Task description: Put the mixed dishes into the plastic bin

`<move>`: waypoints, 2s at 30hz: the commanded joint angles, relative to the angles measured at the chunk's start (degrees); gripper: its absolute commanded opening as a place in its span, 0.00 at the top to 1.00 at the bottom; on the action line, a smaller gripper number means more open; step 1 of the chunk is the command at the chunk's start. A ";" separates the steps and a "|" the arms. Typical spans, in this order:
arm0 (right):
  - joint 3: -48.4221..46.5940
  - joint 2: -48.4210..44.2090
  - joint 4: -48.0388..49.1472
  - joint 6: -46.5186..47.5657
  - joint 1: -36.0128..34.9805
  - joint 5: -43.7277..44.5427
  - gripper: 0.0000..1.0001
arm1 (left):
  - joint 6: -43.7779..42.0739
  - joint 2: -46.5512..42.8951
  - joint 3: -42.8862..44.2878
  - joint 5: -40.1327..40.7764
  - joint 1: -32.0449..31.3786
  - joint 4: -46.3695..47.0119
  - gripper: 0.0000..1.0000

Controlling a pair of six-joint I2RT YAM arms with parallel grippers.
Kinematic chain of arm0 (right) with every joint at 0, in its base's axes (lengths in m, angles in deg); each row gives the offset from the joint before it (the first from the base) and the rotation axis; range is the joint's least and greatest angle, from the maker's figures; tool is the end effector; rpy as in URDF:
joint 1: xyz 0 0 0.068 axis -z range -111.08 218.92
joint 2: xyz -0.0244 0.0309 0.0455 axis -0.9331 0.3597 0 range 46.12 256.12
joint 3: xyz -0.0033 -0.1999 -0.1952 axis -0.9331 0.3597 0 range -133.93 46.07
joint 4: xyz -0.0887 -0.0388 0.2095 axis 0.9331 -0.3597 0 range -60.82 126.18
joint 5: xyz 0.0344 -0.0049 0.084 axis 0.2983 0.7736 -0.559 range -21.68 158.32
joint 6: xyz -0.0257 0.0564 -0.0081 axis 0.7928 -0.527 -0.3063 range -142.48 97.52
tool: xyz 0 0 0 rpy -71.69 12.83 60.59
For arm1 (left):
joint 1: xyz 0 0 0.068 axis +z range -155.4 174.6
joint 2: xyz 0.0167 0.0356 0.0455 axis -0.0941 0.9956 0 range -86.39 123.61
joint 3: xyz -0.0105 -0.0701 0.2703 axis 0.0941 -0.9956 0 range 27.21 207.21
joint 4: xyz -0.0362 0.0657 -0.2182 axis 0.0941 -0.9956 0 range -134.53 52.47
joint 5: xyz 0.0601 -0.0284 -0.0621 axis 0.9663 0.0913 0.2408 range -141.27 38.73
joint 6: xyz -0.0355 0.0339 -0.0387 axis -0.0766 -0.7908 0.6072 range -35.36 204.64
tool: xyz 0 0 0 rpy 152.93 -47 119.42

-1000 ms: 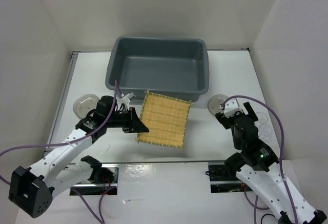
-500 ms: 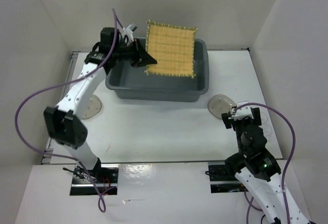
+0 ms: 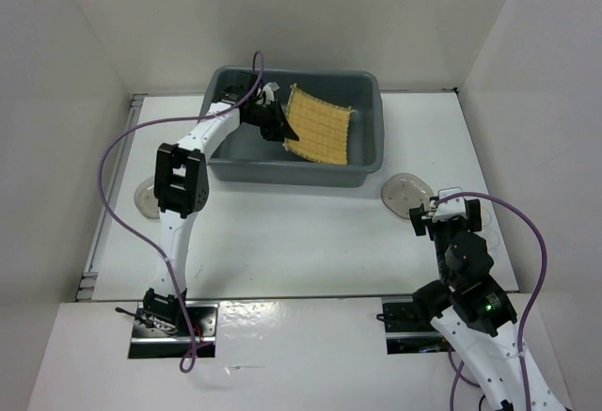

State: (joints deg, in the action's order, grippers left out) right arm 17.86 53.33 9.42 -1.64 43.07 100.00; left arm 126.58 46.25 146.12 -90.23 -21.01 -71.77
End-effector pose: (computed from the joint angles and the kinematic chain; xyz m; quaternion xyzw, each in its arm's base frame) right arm 0.0484 -0.0043 0.2680 -0.1146 0.7277 -0.1741 0.6535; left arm 0.4714 -0.1629 0.2383 -0.0839 0.8841 -0.4356 0.1465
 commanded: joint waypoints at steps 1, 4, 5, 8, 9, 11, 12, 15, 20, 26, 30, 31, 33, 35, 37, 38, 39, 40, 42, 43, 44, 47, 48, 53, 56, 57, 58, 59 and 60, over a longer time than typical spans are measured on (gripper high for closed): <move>-0.45 -0.70 2.33 -0.80 0.36 -0.04 0.09 | -1.76 2.35 9.04 -2.79 0.24 0.93 1.00; -0.45 -0.70 2.33 -0.80 0.36 -0.04 0.09 | -1.77 5.52 10.81 -2.79 0.24 -0.21 1.00; -0.45 -0.70 2.33 -0.80 0.36 -0.04 0.09 | -1.77 5.53 10.81 -2.79 -0.29 0.48 0.95; -0.45 -0.70 2.33 -1.33 0.36 -0.04 0.09 | -0.19 6.05 6.52 -3.84 -0.29 3.81 0.79; -0.45 -0.70 2.85 -1.33 0.36 -0.04 0.09 | -0.18 6.05 5.55 -3.84 -0.29 3.83 0.75; -0.45 -1.23 2.86 -1.33 0.36 0.49 0.09 | -0.18 6.57 2.40 -3.23 -0.29 5.23 0.64; -0.45 -1.23 2.86 -1.33 0.36 0.49 0.09 | -0.18 6.58 1.42 -3.23 -0.81 6.11 0.62; -0.45 -0.70 2.86 -1.33 0.36 0.49 0.09 | -0.18 6.58 -0.69 -1.74 -0.82 6.64 0.50; -0.45 0.61 3.38 -2.73 1.49 1.97 0.07 | -1.85 6.58 -0.09 2.12 -0.82 2.96 0.10; -0.45 3.78 3.38 -3.97 2.72 2.51 0.02 | -6.07 3.95 5.62 12.66 -0.29 -7.50 0.02; -0.97 8.69 2.77 -3.97 3.43 1.72 0.02 | -8.09 0.52 10.36 17.86 -0.82 -13.12 0.00; -0.97 9.75 2.77 -3.97 3.43 1.19 0.02 | -8.70 -1.14 11.07 19.69 -0.82 -13.92 0.00; -3.68 15.69 -0.55 -3.26 3.43 0.67 0.02 | -9.23 -2.90 13.26 21.02 -0.82 -17.33 0.00; -8.24 19.33 -2.76 -2.57 3.96 0.66 0.02 | -10.29 -6.41 16.61 21.03 -2.30 -19.45 0.00; -11.85 20.12 -4.60 0.94 3.96 -0.03 0.02 | -12.30 -11.84 16.61 24.09 -5.63 -21.48 0.00; -15.53 21.18 -7.66 1.91 3.96 -1.09 0.02 | -12.92 -14.14 14.53 29.59 -7.22 -21.48 0.00; -17.39 23.01 -9.78 2.88 3.96 -3.44 0.02 | -12.93 -19.56 11.72 32.25 -8.63 -20.87 0.00; -19.15 27.73 -11.63 1.85 4.48 -3.47 0.02 | -12.93 -22.74 7.69 34.02 -10.56 -19.39 0.00; -23.28 31.89 -14.88 1.84 6.24 -6.95 0.06 | -9.96 -34.65 -11.28 31.86 -10.57 -9.92 0.00; -26.26 35.39 -16.55 3.05 9.55 -10.81 0.10 | -5.76 -38.99 -18.82 29.49 -10.05 -5.71 0.00; -27.76 37.43 -18.39 4.28 11.76 -15.20 0.12 | -3.46 -43.21 -26.20 25.55 -9.44 2.25 0.00; -34.00 48.23 -22.71 6.92 24.31 -26.47 0.13 | 1.05 -59.64 -45.23 27.86 -8.90 7.69 0.00; -35.85 51.65 -25.07 7.80 27.92 -29.54 0.13 | 1.05 -61.52 -47.00 28.58 -8.90 7.70 0.00; -46.66 77.37 -31.67 10.97 43.31 -43.18 0.01 | -4.82 -64.79 -46.06 33.68 -9.52 -2.83 0.00; -48.70 84.79 -33.18 15.80 45.18 -49.60 0.01 | -7.55 -66.97 -46.57 36.76 -9.52 -6.45 0.00; -48.70 86.04 -32.22 15.81 45.18 -49.61 0.01 | -7.57 -67.77 -48.14 38.15 -9.52 -6.45 0.00; -48.70 87.18 -31.69 16.51 45.18 -49.61 0.01 | -8.44 -68.47 -49.03 38.17 -9.52 -7.24 0.00; -48.70 89.37 -30.90 17.82 44.57 -50.31 0.01 | -8.45 -70.04 -49.82 38.69 -8.91 -7.85 0.00; -48.70 90.35 -30.20 17.83 44.57 -50.31 0.01 | -9.75 -70.84 -50.79 38.70 -8.90 -7.86 0.00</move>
State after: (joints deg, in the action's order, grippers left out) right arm -28.61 143.25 -18.58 12.24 88.40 55.96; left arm 120.50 -20.87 97.12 -54.43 -30.33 -77.02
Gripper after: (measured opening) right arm 0.985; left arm 1.001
